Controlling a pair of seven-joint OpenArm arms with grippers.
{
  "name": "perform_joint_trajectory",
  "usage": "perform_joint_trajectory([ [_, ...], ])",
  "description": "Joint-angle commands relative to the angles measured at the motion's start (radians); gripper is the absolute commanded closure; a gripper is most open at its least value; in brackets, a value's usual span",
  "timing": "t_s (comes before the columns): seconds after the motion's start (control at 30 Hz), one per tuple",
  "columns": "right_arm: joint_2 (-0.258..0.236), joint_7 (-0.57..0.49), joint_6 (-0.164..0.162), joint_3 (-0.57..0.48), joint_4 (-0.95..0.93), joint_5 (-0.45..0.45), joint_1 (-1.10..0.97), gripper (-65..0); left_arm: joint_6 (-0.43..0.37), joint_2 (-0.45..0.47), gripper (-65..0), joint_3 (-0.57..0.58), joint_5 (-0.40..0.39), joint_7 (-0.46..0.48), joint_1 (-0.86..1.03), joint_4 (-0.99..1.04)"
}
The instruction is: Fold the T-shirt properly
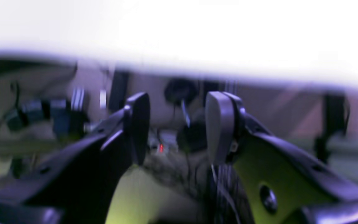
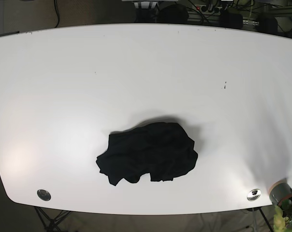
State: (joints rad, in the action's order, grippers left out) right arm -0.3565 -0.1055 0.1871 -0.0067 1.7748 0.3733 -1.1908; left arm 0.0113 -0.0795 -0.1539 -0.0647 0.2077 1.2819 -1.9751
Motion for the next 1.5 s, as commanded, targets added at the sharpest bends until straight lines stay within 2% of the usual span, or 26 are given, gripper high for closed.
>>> perform_joint_trajectory([
  [0.0,0.003,0.020,0.004,0.017,0.056,0.005,-0.019,-11.6,-0.003,-0.003,-26.4,-0.002,-0.001,0.017,0.027,-0.031],
  [0.2,0.012,0.146,0.004,0.083,0.210,0.006,0.036,-11.6,-0.003,-0.003,-26.4,0.000,-0.002,0.019,0.027,-0.037],
  [0.5,0.010,0.217,0.005,0.090,0.244,0.013,0.216,-11.6,-0.003,0.001,-27.1,-0.003,-0.002,0.019,-0.035,-0.037],
  [0.77,0.012,0.272,0.010,0.087,0.244,0.016,0.397,-12.4,-0.003,0.008,-41.5,-0.002,0.003,0.019,-0.152,-0.037],
  [0.97,0.037,0.416,0.013,0.089,0.244,0.017,0.581,-12.7,-0.003,0.011,-42.1,-0.002,0.006,0.011,-0.235,-0.034],
  [1.03,0.047,0.464,0.013,0.093,0.244,0.017,0.638,-15.2,-0.003,0.011,-42.1,-0.002,0.006,0.011,-0.255,-0.034],
  [1.1,0.052,0.521,0.013,0.093,0.244,0.017,0.710,-22.2,-0.003,0.013,-42.1,-0.002,0.006,0.011,-0.281,-0.034],
  [1.2,0.055,0.568,0.013,0.089,0.242,0.017,0.793,-28.9,-0.003,0.013,-42.1,-0.002,0.006,0.011,-0.316,-0.033],
  [1.27,0.058,0.599,0.013,0.087,0.239,0.017,0.846,-29.5,-0.003,0.013,-42.1,-0.002,0.007,0.011,-0.336,-0.031],
  [1.47,0.110,0.741,0.015,0.087,0.234,0.008,1.046,-30.4,-0.003,0.043,-42.1,-0.003,0.007,0.011,-0.413,-0.030],
])
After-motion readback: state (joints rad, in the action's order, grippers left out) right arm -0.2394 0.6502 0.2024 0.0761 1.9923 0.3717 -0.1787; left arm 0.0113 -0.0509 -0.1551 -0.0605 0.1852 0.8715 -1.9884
